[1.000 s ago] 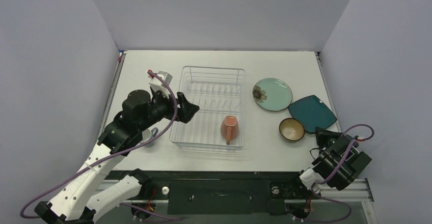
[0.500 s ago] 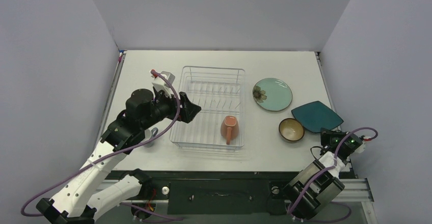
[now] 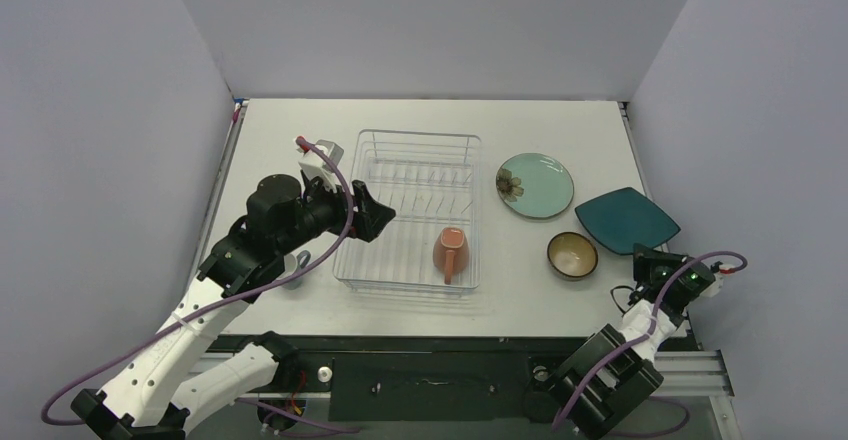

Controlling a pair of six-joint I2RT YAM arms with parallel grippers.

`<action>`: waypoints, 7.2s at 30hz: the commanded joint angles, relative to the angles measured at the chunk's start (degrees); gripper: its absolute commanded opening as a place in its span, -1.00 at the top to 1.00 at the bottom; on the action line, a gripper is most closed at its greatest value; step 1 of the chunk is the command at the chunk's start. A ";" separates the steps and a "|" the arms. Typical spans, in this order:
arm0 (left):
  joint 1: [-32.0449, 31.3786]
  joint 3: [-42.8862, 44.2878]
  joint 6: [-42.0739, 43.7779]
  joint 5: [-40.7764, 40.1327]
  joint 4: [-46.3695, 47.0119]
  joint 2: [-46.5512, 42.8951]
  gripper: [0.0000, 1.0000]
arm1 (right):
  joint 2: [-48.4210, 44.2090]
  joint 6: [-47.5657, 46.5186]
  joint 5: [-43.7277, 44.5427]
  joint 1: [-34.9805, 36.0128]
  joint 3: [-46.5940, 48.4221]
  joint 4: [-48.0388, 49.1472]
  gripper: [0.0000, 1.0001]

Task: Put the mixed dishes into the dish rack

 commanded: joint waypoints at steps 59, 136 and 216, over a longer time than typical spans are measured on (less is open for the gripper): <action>-0.06 5.18 -22.80 17.14 24.81 21.39 0.00 | -9.90 19.03 -2.24 69.19 23.98 4.44 1.00; 4.77 1.79 -9.07 -3.15 1.75 6.36 -0.95 | 12.83 -12.64 29.64 80.91 67.78 -46.57 1.00; 4.77 -2.36 -10.00 4.25 4.72 1.48 -0.94 | 54.55 -24.06 46.86 87.54 87.01 -54.62 0.69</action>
